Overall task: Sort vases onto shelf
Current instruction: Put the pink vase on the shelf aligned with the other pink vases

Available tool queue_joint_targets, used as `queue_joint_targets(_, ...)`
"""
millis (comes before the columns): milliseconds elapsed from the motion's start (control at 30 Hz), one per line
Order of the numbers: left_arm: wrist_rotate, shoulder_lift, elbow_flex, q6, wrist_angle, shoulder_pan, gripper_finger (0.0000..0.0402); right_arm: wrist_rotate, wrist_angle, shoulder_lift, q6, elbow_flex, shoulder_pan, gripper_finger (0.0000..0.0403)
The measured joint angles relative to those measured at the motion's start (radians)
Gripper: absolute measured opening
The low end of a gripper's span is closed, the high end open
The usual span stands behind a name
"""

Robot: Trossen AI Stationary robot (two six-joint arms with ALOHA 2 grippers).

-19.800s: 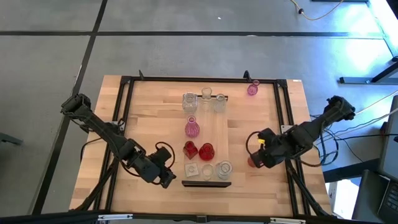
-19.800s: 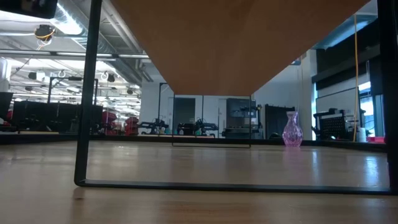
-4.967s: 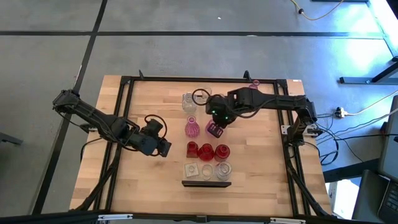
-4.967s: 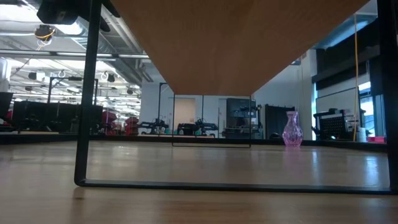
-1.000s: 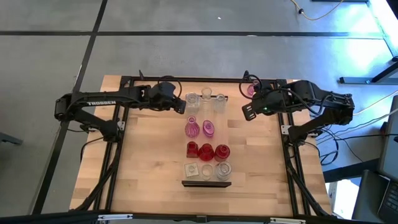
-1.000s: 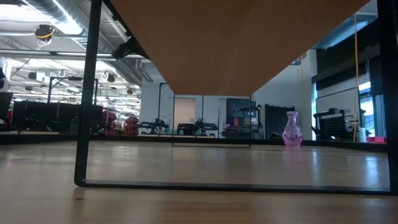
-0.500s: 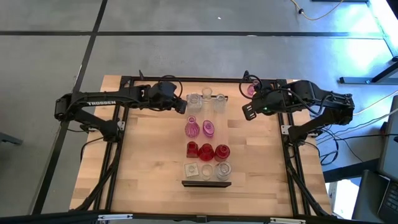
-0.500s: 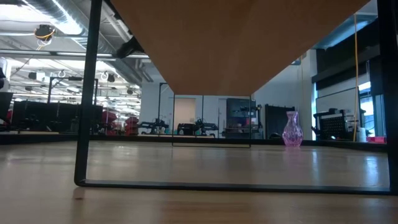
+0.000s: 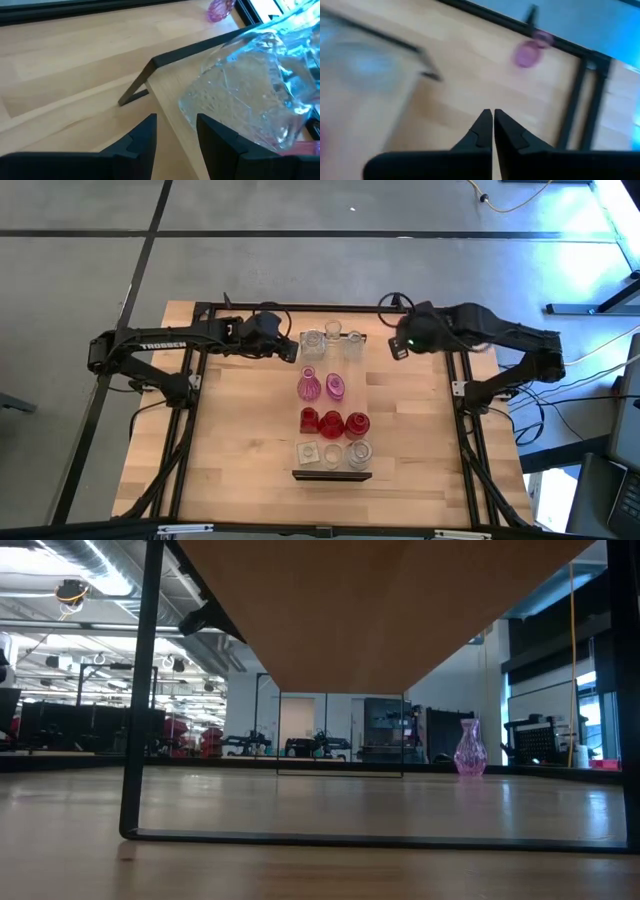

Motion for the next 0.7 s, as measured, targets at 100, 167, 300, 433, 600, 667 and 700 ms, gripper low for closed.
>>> queue_joint_targets(100,0.001,-0.001,0.0,-0.006,0.0,-0.017,0.0132,0.02,0.0,-0.006,-0.017,-0.093,-0.112,0.0014)
queue_joint_targets(167,0.003,-0.005,0.0,-0.007,0.0,-0.03,0.0132,0.079,0.005,-0.009,0.006,-0.151,-0.187,0.0031)
queue_joint_targets(300,0.002,-0.008,0.0,-0.016,0.003,-0.055,0.0132,0.113,0.111,-0.01,-0.043,-0.232,-0.329,0.0073)
queue_joint_targets(433,0.003,-0.008,0.0,-0.027,0.003,-0.07,0.0132,0.013,0.293,-0.01,-0.145,-0.284,-0.472,0.0097)
queue_joint_targets(600,0.002,-0.008,0.0,-0.034,0.003,-0.079,0.0132,-0.12,0.473,-0.01,-0.197,-0.352,-0.635,0.0094)
queue_joint_targets(667,0.003,-0.012,0.0,-0.034,0.003,-0.082,0.0132,-0.135,0.492,-0.01,-0.203,-0.378,-0.691,0.0089)
queue_joint_targets(700,0.003,-0.014,0.0,-0.034,0.003,-0.082,0.0132,-0.145,0.501,-0.01,-0.204,-0.393,-0.719,0.0086)
